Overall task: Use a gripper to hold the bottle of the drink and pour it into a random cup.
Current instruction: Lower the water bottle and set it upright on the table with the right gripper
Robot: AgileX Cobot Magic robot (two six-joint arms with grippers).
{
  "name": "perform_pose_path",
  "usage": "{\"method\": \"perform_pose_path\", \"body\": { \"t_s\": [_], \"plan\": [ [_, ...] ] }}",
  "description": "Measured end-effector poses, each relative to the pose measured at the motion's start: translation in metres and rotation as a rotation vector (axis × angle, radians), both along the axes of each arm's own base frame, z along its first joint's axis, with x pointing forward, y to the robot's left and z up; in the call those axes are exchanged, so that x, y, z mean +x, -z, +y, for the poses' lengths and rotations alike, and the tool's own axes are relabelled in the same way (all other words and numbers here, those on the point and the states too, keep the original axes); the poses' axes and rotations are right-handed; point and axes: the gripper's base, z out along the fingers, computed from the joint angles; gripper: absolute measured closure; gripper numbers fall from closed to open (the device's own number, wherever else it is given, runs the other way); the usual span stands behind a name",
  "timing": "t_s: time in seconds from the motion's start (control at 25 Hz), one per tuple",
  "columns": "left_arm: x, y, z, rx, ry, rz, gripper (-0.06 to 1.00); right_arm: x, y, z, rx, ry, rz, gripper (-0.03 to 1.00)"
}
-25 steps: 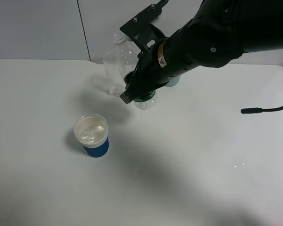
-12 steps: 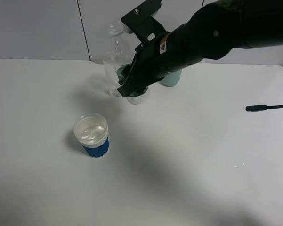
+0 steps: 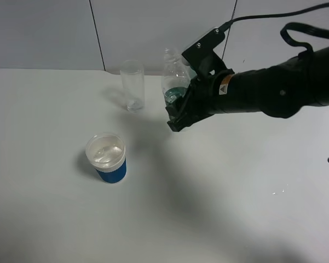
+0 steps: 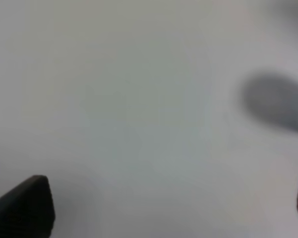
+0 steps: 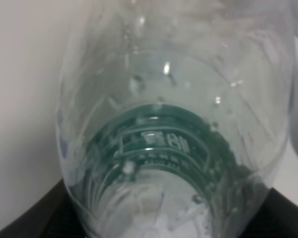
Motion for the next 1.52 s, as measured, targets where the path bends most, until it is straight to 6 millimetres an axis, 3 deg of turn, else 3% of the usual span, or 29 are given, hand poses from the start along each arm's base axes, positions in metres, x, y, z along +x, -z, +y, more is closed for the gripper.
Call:
{"method": "perform_pose_path", "body": {
  "t_s": [0.2,0.44,1.0,1.28,1.52],
  "plan": [
    [0.000,0.000,0.000,0.000,0.000,0.000,-0.05,-0.007,0.015,-0.021,0.055,0.051,-0.092,0.40],
    [0.000,0.000,0.000,0.000,0.000,0.000,-0.05,-0.008,0.017,-0.036,0.169,0.119,-0.193,0.40],
    [0.000,0.000,0.000,0.000,0.000,0.000,-0.05,-0.002,0.070,-0.033,0.186,0.164,-0.046,0.40],
    [0.000,0.000,0.000,0.000,0.000,0.000,-0.05,0.000,0.087,-0.031,0.162,0.135,-0.042,0.40],
    [0.000,0.000,0.000,0.000,0.000,0.000,-0.05,0.000,0.088,-0.029,0.165,0.106,-0.057,0.40]
  ]
}}
